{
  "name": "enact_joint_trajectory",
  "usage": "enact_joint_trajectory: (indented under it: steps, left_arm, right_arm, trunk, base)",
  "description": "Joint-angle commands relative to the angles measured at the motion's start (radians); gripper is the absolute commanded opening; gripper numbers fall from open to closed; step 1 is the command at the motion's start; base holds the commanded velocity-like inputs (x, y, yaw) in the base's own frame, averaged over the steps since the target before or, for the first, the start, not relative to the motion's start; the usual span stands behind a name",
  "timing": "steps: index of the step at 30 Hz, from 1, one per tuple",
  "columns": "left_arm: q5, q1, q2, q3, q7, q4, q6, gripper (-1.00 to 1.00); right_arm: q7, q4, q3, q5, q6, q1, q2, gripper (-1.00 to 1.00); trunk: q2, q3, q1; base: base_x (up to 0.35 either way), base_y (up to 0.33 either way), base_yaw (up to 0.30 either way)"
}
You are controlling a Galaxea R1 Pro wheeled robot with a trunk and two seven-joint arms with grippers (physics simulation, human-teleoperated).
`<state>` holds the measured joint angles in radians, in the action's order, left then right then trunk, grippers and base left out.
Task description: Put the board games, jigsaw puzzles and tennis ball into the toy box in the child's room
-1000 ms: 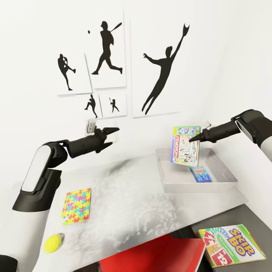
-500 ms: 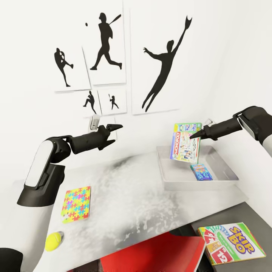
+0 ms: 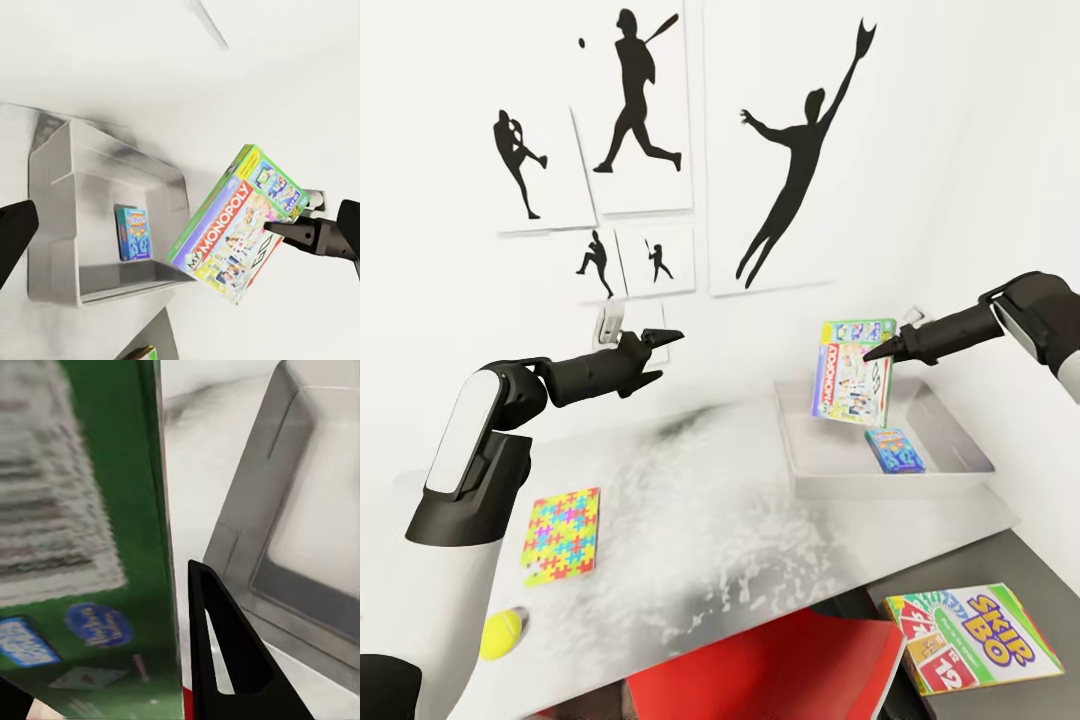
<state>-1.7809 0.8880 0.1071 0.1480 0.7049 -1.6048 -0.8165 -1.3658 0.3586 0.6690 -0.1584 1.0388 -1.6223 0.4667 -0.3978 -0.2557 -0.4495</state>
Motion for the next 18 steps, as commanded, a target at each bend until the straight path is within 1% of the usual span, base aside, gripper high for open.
enact_joint_trajectory:
  steps: [1,7,11,14,15,17,18]
  left_arm:
    - [-0.010,0.001,0.000,0.001,0.011,-0.001,0.002,1.00]
    - [-0.011,0.003,0.000,0.001,0.018,0.000,0.002,1.00]
    - [-0.011,0.004,0.000,0.002,0.020,0.001,0.002,1.00]
    - [-0.012,0.007,0.000,0.003,0.021,0.002,0.002,1.00]
    - [-0.012,0.007,0.000,0.003,0.021,0.002,0.002,1.00]
    - [-0.013,0.009,0.000,0.004,0.021,0.002,0.002,1.00]
    - [-0.013,0.009,0.000,0.004,0.021,0.002,0.002,1.00]
  right_arm:
    - [0.000,0.001,0.008,-0.010,0.008,-0.002,0.001,-1.00]
    - [0.000,0.003,0.034,-0.008,0.008,-0.006,-0.001,-1.00]
    - [0.001,0.004,0.044,-0.007,0.008,-0.010,-0.002,-1.00]
    - [0.001,0.007,0.065,-0.006,0.008,-0.014,-0.008,-1.00]
    - [0.001,0.007,0.065,-0.006,0.008,-0.014,-0.008,-1.00]
    - [0.002,0.008,0.087,-0.005,0.008,-0.016,-0.012,-1.00]
    - [0.002,0.008,0.087,-0.005,0.008,-0.016,-0.012,-1.00]
  trunk:
    - [-0.002,-0.004,-0.001]
    - [-0.002,-0.013,-0.001]
    - [-0.002,-0.020,-0.001]
    - [-0.002,-0.025,-0.001]
    - [-0.002,-0.026,-0.001]
    - [-0.002,-0.030,-0.001]
    - [-0.002,-0.031,-0.001]
  base:
    - [0.000,0.000,0.000]
    - [0.000,0.000,0.000]
    - [0.000,0.000,0.000]
    - [0.000,0.000,0.000]
    - [0.000,0.000,0.000]
    - [0.000,0.000,0.000]
    - [0.000,0.000,0.000]
